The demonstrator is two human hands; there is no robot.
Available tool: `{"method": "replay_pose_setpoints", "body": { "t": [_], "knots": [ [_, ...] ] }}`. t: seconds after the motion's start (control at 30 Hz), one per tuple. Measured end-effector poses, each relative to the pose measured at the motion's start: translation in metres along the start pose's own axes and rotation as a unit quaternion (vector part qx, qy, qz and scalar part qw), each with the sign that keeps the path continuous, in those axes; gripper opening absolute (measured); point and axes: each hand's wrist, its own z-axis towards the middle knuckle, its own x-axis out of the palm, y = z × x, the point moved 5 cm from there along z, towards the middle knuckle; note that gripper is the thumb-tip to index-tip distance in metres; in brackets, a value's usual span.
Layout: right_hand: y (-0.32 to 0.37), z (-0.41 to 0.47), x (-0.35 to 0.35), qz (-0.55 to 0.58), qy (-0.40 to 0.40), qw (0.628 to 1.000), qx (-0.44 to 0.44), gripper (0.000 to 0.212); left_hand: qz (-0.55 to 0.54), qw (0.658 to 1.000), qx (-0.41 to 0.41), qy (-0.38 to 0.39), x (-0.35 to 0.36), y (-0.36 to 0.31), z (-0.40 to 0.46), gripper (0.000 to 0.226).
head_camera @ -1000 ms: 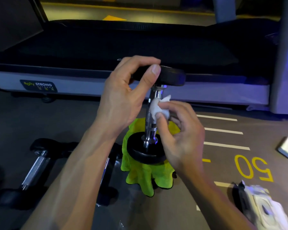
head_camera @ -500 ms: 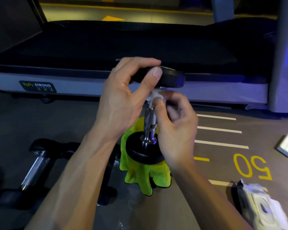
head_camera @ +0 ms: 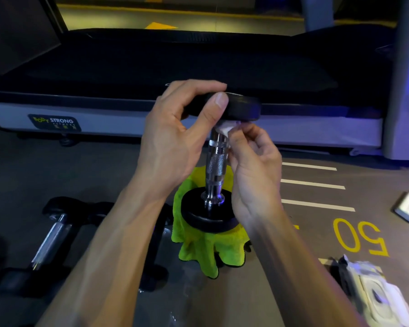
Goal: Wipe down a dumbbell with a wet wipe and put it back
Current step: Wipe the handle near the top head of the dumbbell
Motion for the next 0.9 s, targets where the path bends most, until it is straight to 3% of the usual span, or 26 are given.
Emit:
{"method": "replay_pose_setpoints", "body": {
  "t": [0.13,0.23,0.33,0.43,0.53,0.63,0.77,0.9],
  "knots": [
    [-0.008,0.01,0.004,0.055,0.087,0.991,0.081,0.014,-0.023,1.0,-0.001,0.006,-0.001,0.0,-0.001,0.014],
    [-0.014,0.011,0.006,0.031,0.054,0.993,0.098,0.021,-0.037,0.999,0.01,0.025,0.001,-0.004,-0.005,0.015],
    [-0.007,0.004,0.0,-0.086,0.059,0.994,-0.009,0.028,-0.033,0.999,0.02,0.031,-0.002,-0.007,-0.008,0.014],
    [0.004,-0.01,-0.014,-0.199,0.06,0.97,-0.127,0.017,-0.029,0.999,0.008,0.017,-0.008,-0.003,-0.006,0.014],
    [0.012,-0.018,-0.014,-0.318,0.079,0.914,-0.238,0.003,-0.014,1.0,0.003,0.017,-0.007,-0.001,-0.004,0.015],
    [0.017,-0.02,-0.012,-0.415,0.077,0.856,-0.298,0.006,-0.01,1.0,0.004,0.021,-0.005,-0.002,-0.003,0.015],
    [0.011,-0.023,-0.028,-0.435,0.127,0.855,-0.253,0.005,-0.008,1.0,0.0,0.011,-0.006,0.0,-0.001,0.013],
    [-0.006,-0.033,-0.04,-0.52,0.164,0.825,-0.15,0.026,-0.005,1.0,-0.002,0.01,-0.004,-0.002,-0.002,0.014]
  ]
}}
